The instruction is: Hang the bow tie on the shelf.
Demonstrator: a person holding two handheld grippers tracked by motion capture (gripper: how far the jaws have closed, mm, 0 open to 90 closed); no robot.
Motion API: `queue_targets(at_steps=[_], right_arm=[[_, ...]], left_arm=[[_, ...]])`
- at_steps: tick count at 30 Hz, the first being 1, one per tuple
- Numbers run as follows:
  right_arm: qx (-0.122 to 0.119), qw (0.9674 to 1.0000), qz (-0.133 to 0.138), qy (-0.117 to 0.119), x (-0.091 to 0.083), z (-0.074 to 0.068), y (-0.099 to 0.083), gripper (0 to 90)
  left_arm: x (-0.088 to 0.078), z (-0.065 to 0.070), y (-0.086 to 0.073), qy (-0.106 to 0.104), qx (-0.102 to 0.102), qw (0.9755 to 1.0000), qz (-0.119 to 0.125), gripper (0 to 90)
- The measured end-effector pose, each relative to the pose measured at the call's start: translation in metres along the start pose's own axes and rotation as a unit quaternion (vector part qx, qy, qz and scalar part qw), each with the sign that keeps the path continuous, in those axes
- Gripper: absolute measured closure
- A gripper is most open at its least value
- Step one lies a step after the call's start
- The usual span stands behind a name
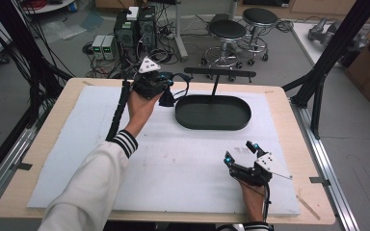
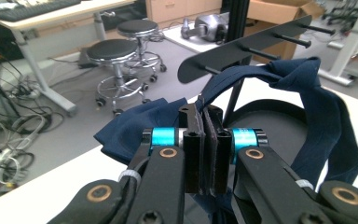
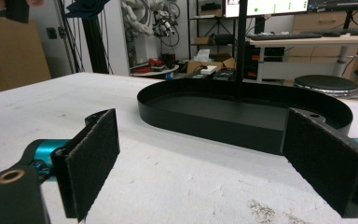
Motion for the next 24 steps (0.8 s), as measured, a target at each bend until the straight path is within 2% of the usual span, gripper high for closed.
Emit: queue_targets(at_steps=[8, 10, 24], right_arm=[[0.003, 1.0000, 0.002, 0.001, -0.001, 0.000, 0.000, 10.6], [0.004, 1.0000, 0.002, 0.001, -0.001, 0.000, 0.000, 10.6], [0.005, 1.0000, 0.003, 0.001, -0.001, 0.000, 0.000, 10.6]], left_arm=[[0.019, 0.012, 0.009, 0.001, -0.005, 1.0000, 0.000, 87.0], [0.024, 0.013, 0.008, 0.000, -0.014, 0.9999, -0.003, 87.0], [0.038, 0.009, 0.003, 0.015, -0.022, 0.9996, -0.010, 87.0]])
Point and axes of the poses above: each handheld gripper's, and its own axes: x roughly forward along the jaws, y roughly out of its top, z roughly to its right, the point moved 10 cm from there along x, roughly forward along the jaws, and after that the axes turned 11 degrees about -x, right-handed, at the moved point
